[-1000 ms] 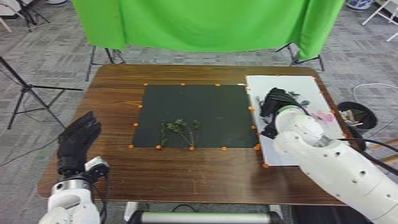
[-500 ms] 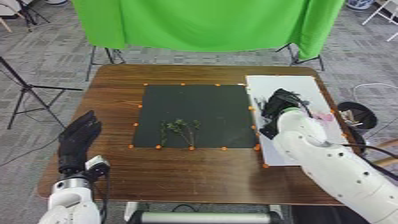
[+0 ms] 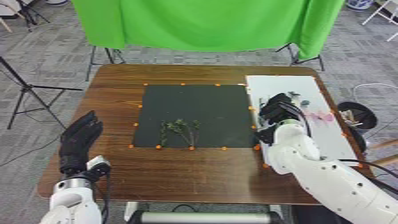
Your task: Arrange flowers
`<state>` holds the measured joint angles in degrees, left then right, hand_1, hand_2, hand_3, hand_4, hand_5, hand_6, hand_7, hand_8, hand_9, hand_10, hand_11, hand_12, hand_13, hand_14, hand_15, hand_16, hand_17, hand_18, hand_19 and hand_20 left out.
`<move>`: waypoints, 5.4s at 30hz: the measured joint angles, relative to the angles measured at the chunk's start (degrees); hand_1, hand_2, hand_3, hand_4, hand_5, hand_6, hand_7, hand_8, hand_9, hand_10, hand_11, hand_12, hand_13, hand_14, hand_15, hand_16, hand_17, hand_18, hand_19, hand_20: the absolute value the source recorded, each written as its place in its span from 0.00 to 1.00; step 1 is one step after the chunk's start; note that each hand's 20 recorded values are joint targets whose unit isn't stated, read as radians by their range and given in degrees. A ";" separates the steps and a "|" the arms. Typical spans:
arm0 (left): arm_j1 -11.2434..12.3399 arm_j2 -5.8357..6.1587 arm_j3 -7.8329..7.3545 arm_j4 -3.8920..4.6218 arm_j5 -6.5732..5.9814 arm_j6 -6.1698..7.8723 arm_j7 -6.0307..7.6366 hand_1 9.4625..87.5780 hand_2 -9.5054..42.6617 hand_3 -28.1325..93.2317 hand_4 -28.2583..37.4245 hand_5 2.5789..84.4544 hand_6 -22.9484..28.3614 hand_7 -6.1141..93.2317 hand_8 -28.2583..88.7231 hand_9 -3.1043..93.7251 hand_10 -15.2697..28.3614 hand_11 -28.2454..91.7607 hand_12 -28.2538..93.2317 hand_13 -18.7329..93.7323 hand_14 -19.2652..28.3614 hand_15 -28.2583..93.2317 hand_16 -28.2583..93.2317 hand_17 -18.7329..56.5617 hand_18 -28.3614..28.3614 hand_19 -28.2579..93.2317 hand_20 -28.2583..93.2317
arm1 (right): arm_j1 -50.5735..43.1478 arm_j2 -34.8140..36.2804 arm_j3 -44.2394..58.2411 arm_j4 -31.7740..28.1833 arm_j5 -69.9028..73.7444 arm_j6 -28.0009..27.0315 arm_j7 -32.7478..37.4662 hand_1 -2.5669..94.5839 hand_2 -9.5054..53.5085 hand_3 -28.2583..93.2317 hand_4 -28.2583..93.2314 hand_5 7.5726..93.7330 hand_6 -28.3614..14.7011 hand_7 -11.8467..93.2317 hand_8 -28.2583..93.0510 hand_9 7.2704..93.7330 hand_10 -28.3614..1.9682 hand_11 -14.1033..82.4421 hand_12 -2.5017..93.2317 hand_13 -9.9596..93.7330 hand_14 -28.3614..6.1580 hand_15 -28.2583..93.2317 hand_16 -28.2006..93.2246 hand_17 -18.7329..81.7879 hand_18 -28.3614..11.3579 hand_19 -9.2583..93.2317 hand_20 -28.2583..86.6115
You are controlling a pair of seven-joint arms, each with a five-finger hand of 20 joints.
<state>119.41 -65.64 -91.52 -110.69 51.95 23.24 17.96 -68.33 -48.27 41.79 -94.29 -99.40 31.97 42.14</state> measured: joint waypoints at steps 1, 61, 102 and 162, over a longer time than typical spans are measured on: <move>0.00 -0.01 0.00 0.00 0.00 0.00 0.00 0.38 0.16 0.80 0.17 0.53 0.51 0.23 0.17 0.42 0.64 0.41 0.31 0.49 0.70 0.39 0.21 0.52 0.71 0.32 0.44 | -0.35 0.00 0.30 -0.40 0.92 0.48 -0.55 0.66 0.00 0.74 0.28 0.70 0.52 0.65 0.31 1.00 0.42 0.39 0.45 1.00 0.81 0.71 0.44 0.93 0.62 0.89 0.69; 1.94 0.64 -1.11 -1.25 0.07 0.42 -0.68 0.38 0.16 0.80 0.17 0.53 0.51 0.23 0.17 0.42 0.64 0.41 0.31 0.49 0.70 0.39 0.21 0.52 0.71 0.31 0.44 | -2.63 -4.99 -5.73 -11.21 -7.42 -11.39 3.00 0.62 0.00 0.76 0.28 0.63 0.53 0.67 0.33 0.98 0.48 0.38 0.43 1.00 0.82 0.68 0.45 0.94 0.66 0.86 0.68; 1.87 0.72 -1.20 -1.26 0.32 0.39 -0.64 0.39 0.15 0.80 0.17 0.54 0.47 0.24 0.16 0.42 0.64 0.41 0.31 0.49 0.70 0.39 0.21 0.51 0.71 0.31 0.44 | -2.92 -4.09 -4.59 -12.08 -5.02 -14.51 2.21 0.55 0.00 0.71 0.30 0.63 0.54 0.56 0.37 0.93 0.46 0.46 0.35 1.00 0.77 0.65 0.47 0.93 0.63 0.85 0.67; 1.31 0.62 -0.58 -1.04 0.74 0.08 -0.90 0.39 0.15 0.80 0.18 0.55 0.47 0.24 0.16 0.42 0.64 0.41 0.31 0.49 0.70 0.39 0.21 0.51 0.71 0.32 0.44 | -10.05 10.91 17.76 -14.96 -10.07 -38.53 0.72 0.38 0.00 0.78 0.18 0.52 0.66 0.25 0.18 0.57 0.30 0.25 0.22 0.88 0.61 0.70 0.47 0.78 0.41 0.97 0.57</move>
<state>120.72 -65.02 -92.09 -111.73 52.70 23.31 17.06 -78.39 -37.37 59.56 -109.25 -109.47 -6.56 42.86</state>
